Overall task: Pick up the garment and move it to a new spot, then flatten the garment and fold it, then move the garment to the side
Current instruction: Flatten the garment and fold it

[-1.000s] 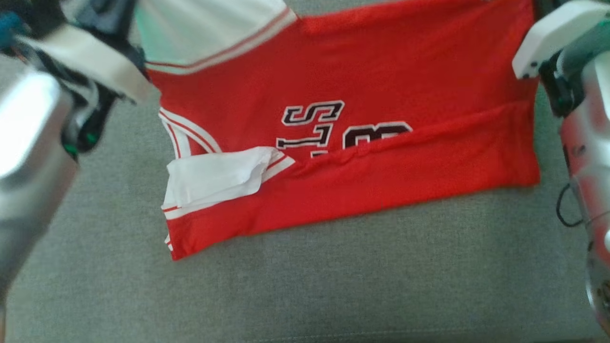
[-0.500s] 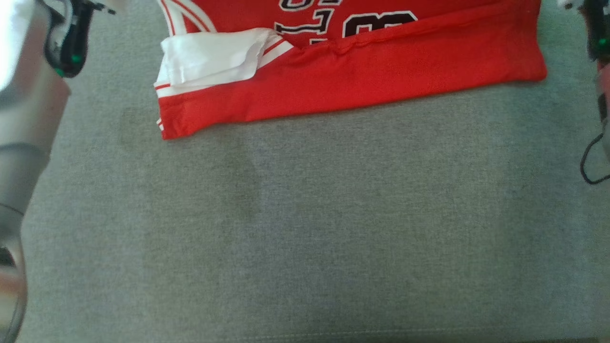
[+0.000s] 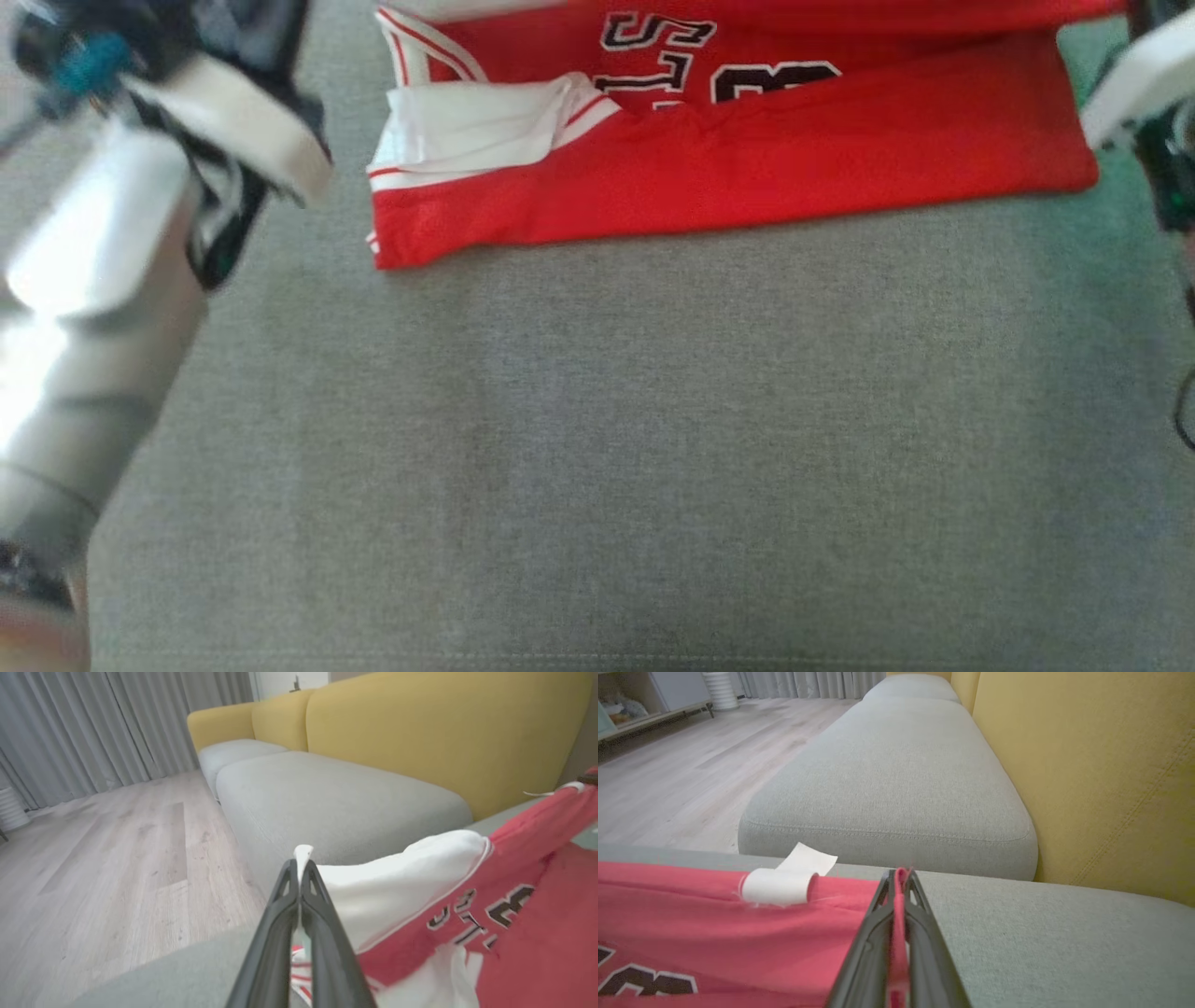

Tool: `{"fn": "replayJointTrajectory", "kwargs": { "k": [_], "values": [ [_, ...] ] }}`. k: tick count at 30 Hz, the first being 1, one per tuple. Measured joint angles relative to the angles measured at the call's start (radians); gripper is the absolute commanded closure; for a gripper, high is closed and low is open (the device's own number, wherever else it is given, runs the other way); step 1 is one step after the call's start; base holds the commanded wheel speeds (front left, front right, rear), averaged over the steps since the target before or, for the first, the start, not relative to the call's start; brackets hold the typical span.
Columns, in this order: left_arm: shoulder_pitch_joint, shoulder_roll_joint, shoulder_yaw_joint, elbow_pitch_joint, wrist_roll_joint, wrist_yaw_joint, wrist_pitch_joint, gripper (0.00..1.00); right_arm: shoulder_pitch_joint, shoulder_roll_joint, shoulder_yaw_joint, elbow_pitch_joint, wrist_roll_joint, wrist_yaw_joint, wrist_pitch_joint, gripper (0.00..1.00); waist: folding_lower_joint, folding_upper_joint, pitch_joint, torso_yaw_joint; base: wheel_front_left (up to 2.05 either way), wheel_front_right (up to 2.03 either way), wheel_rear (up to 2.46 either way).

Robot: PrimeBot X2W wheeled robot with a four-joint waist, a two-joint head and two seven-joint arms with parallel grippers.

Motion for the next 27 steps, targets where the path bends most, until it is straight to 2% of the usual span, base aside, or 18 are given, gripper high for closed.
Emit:
{"fn": "replayJointTrajectory", "kwargs": {
  "k": [9,12,14,19,27],
  "values": [
    [0.151,0.105,-0.11,-0.169,-0.058,-0.008,0.125,1.0,0.086,-0.078,0.138,-0.035,0.09,0.0,0.051,1.0,0.0,0.0,-0.048,0.024,0.0,0.0,0.0],
    [0.199,0.131,-0.14,-0.219,-0.066,-0.007,0.153,1.0,0.123,-0.101,0.203,-0.059,0.13,0.0,0.104,1.0,-0.0001,0.0,-0.057,0.023,0.0,0.0,0.0],
    [0.212,0.146,-0.156,-0.235,-0.042,0.012,0.15,1.0,0.14,-0.116,0.26,-0.077,0.145,0.0,0.151,1.0,-0.0001,0.0,-0.055,0.019,0.0,0.0,0.0],
    [0.212,0.148,-0.174,-0.251,-0.03,0.03,0.158,1.0,0.145,-0.155,0.352,-0.125,0.182,0.0,0.218,1.0,0.0,0.0,-0.042,0.012,0.0,0.0,0.0],
    [0.232,0.132,-0.202,-0.213,-0.022,0.037,0.179,1.0,0.135,-0.179,0.43,-0.128,0.182,0.0,0.233,1.0,0.0001,0.0,-0.03,-0.001,0.0,0.0,0.0]
  ]
}}
